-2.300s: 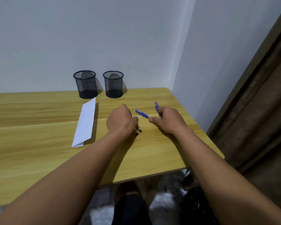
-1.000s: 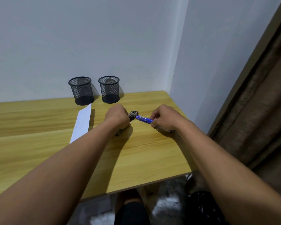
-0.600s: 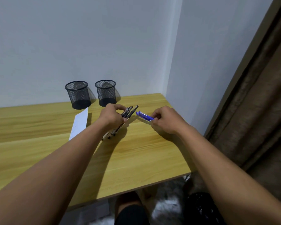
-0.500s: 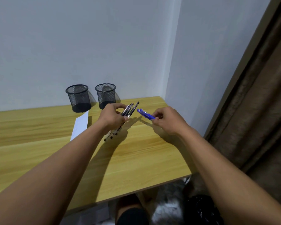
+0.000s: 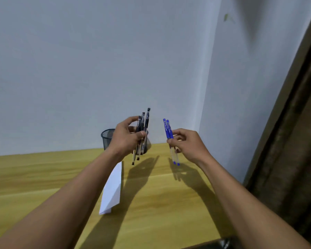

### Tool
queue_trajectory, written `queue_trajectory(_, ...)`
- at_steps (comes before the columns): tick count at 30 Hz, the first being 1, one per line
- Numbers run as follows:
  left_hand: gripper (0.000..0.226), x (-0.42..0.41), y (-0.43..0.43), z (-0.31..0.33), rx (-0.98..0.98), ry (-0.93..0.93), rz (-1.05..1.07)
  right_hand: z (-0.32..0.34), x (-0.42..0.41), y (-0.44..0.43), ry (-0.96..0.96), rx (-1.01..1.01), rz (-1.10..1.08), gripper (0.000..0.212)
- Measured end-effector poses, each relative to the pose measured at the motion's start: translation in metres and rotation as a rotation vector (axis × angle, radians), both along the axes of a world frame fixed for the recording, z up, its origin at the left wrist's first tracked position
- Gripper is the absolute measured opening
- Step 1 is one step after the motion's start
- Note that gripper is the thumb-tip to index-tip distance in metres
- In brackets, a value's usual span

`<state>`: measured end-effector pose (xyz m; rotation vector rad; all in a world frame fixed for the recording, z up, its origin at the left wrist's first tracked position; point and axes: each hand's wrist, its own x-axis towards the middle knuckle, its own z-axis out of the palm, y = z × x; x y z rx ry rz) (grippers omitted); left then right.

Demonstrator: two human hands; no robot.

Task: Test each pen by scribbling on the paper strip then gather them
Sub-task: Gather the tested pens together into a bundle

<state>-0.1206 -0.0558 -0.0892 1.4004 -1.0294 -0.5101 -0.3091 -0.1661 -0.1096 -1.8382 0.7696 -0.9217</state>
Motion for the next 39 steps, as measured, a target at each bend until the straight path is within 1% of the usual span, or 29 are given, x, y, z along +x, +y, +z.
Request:
queue_trajectory(3,0.045,0.021,0.011,0.018,-0.038,-0.003,0.046,0.018,0.029,0.006,-0.036,0.000,0.047,0.017)
queue_trajectory(6,0.047,0.044,0.017,0.031,-0.067,-0.002,0.081,0.034,0.061,0.006,-0.067,0.007,0.085,0.019)
queue_trajectory(12,0.049,0.097,0.009,0.044,-0.071,-0.021,0.163,0.054,0.124,-0.004,-0.081,0.008,0.104,0.019)
queue_trajectory(15,0.042,0.123,-0.001,0.047,-0.077,-0.026,0.207,0.060,0.151,-0.014,-0.102,0.021,0.112,0.015)
queue_trajectory(19,0.036,0.154,-0.019,0.045,-0.094,-0.022,0.227,0.060,0.181,-0.036,-0.102,-0.009,0.080,0.015)
queue_trajectory(23,0.037,0.171,-0.040,0.029,-0.062,-0.025,0.255,0.046,0.196,-0.059,-0.051,-0.021,0.014,0.016)
queue_trajectory(27,0.031,0.176,-0.057,0.006,-0.026,-0.051,0.302,0.023,0.199,-0.075,0.061,-0.023,-0.050,0.018)
queue_trajectory(30,0.030,0.178,-0.067,-0.008,-0.007,-0.060,0.340,0.012,0.198,-0.081,0.132,-0.043,-0.070,0.020)
queue_trajectory(34,0.024,0.180,-0.074,-0.022,0.034,-0.041,0.379,0.004,0.198,-0.084,0.177,-0.046,-0.077,0.019)
queue_trajectory(39,0.020,0.177,-0.078,-0.033,0.164,-0.085,0.511,-0.004,0.200,-0.085,0.212,-0.063,-0.086,0.017)
